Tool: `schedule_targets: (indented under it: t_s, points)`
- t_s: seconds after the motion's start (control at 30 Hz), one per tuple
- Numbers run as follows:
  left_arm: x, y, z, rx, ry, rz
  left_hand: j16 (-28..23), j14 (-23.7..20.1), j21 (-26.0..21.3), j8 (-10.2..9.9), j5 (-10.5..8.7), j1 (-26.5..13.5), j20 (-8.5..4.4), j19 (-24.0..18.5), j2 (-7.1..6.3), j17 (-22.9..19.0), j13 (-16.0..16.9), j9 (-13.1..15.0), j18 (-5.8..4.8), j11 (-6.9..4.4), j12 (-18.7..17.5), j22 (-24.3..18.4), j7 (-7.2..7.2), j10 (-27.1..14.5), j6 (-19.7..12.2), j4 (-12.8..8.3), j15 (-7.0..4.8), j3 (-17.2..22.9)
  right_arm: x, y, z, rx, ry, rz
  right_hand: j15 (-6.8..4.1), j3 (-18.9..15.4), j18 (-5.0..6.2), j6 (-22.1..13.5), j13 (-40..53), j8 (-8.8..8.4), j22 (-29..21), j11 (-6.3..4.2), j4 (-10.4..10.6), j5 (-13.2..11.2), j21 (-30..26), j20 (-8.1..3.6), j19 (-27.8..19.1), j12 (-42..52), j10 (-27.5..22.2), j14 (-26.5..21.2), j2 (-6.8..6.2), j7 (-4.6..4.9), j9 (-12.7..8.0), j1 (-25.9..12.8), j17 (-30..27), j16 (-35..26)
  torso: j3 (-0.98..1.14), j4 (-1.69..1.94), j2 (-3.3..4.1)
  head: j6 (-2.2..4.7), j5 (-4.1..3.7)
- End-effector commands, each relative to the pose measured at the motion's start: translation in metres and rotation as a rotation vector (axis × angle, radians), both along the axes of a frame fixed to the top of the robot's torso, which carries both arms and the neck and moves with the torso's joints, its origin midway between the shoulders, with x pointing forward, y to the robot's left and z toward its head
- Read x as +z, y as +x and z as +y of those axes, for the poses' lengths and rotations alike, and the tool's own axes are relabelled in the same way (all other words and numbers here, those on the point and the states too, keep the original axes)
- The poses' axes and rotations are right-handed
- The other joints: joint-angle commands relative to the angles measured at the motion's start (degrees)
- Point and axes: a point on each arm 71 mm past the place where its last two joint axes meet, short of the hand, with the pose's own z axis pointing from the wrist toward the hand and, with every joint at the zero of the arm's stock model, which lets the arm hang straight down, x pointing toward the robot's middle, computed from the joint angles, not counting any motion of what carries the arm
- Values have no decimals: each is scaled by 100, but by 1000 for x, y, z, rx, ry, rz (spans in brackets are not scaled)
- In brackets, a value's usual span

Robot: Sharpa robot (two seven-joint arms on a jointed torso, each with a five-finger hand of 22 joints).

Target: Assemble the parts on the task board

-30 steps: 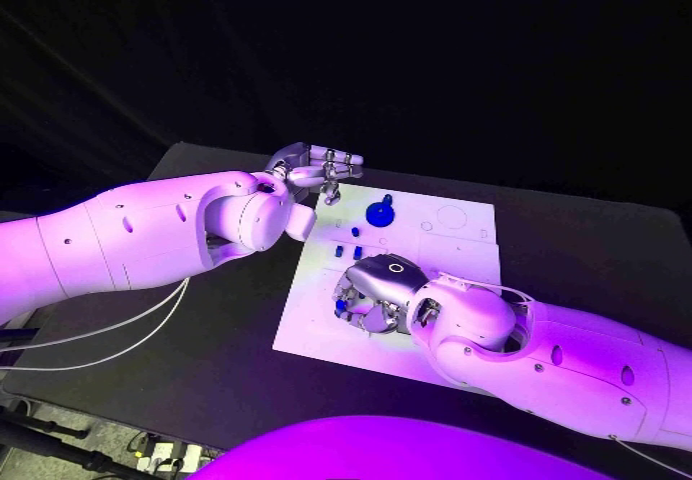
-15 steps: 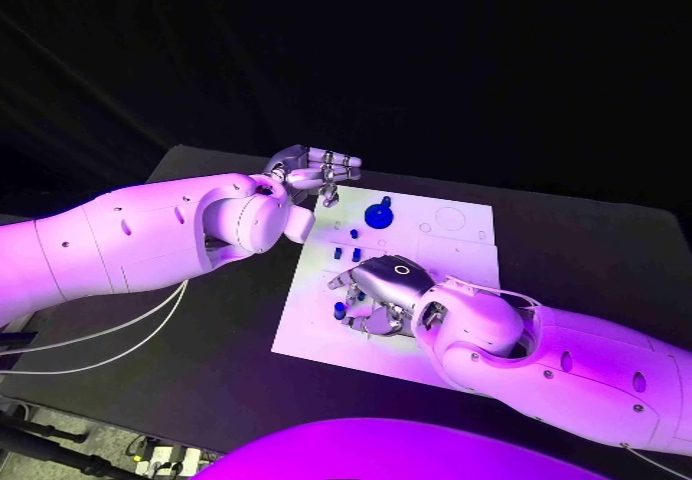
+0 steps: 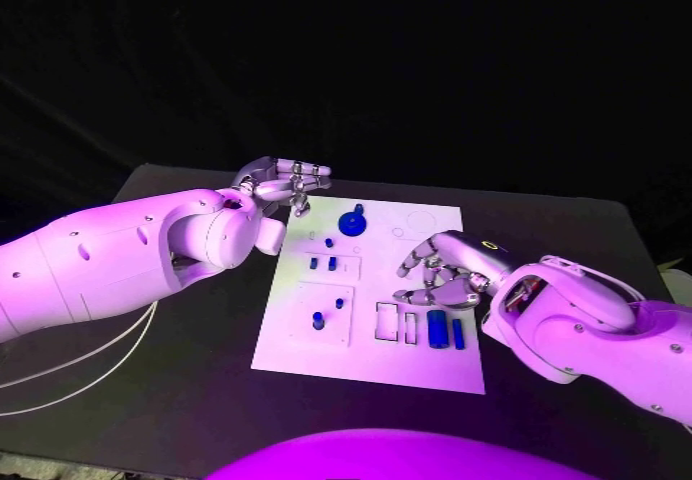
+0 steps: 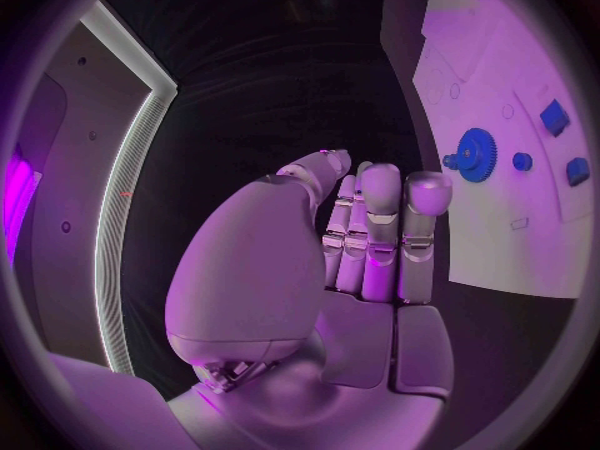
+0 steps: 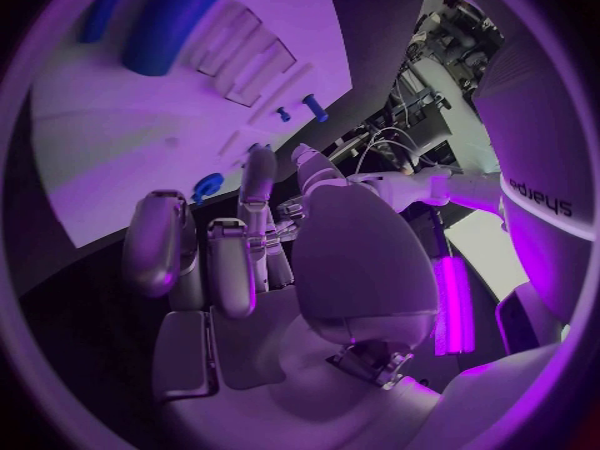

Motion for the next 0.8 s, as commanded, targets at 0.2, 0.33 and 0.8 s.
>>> schedule_targets:
  t_s: [0.2,0.33,0.8]
  points:
    - [-2,-2,-2,-20,-7,0,-24,-36,-28,-6,3,19,23,-23,34,-3,7,-7,52,10,13,-2,-9,-43,-45,-33,-12,1,-6,-13,-44,-180,-17,122,-9,-740,-146,-105,3871,473,842,-6,353,187,494,-30,191,3789,189,480,259,-17,477,-153,921,383,29,-184,-88,-7,-392]
    - [-3,-2,-3,-22,-7,2,-24,-36,-28,-6,3,19,23,-23,34,-3,7,-7,52,10,13,-2,-9,-43,-45,-33,-12,1,-11,-22,-55,-217,-69,111,-7,-855,-158,-142,3912,525,877,-6,360,111,561,-25,218,3816,200,486,251,-19,543,-159,957,401,31,-232,-95,-24,-417]
    - [-3,-3,-3,-28,-8,3,-19,-34,-24,-5,3,17,24,-20,34,5,7,-7,51,10,15,2,-9,-44,-45,-33,-12,0,-42,-33,-44,-230,-143,136,-13,-977,-163,-147,3920,590,898,-17,378,104,588,-27,232,3815,196,488,302,-33,621,-235,976,412,22,-214,-100,-77,-463]
